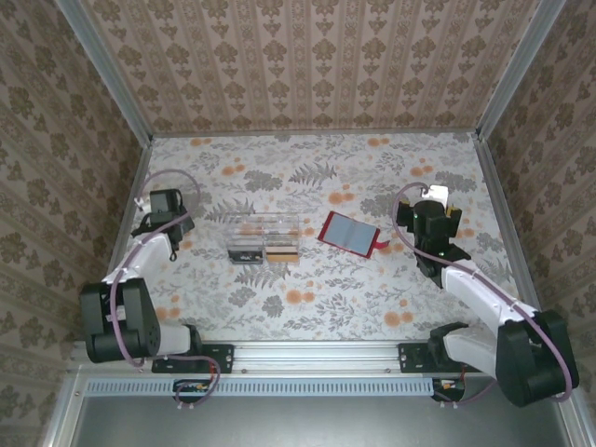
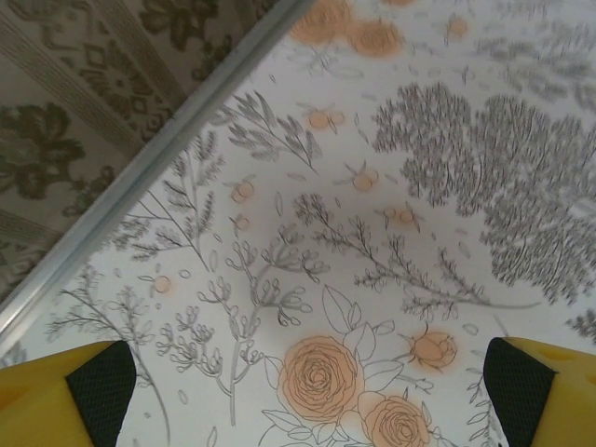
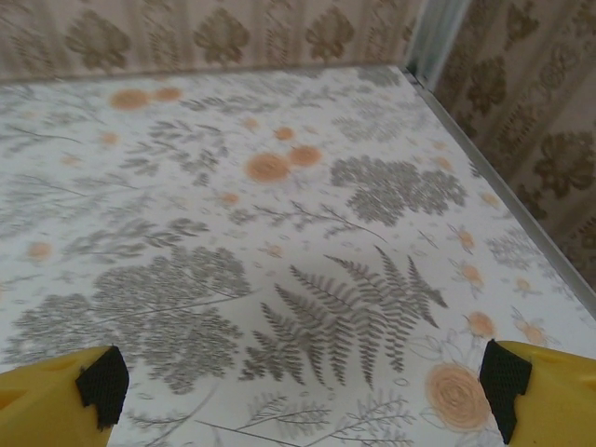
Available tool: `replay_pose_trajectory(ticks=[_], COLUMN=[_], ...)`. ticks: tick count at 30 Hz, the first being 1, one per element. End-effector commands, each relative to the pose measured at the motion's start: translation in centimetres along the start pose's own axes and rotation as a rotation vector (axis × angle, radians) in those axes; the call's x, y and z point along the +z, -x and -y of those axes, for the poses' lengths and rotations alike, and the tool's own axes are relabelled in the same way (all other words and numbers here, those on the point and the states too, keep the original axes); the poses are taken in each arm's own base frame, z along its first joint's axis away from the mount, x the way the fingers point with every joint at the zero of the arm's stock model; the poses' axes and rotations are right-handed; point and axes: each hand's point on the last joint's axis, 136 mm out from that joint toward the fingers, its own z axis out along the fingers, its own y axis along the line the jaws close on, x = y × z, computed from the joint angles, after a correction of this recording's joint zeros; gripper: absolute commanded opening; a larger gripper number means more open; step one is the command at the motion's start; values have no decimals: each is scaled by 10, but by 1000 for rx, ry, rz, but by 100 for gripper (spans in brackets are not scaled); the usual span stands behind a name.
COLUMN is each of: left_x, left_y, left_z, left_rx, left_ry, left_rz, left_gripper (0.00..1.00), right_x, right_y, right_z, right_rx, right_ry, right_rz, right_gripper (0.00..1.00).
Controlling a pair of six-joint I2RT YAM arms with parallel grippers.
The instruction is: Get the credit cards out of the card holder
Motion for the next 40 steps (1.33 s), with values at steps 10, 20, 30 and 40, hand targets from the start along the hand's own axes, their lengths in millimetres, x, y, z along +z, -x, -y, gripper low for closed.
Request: replay_pose_trajectory(ticks=[10, 20, 30, 40], left_x=[5, 2, 4, 3], left_y=[29, 11, 11, 11], left_z=[52, 91, 88, 89], left_rx=[169, 302, 285, 287], left_ry=[-159, -365, -351, -353], left_rz=[426, 516, 495, 496], left_gripper=[100, 100, 100, 100], right_x=[64, 62, 64, 65], right_y=[-18, -31, -31, -31], right_z=[13, -25, -23, -23], right_rx=[91, 8, 14, 13], right_ry=[-6, 223, 215, 214], right_rz=[71, 106, 101, 99], right_gripper=[100, 100, 100, 100])
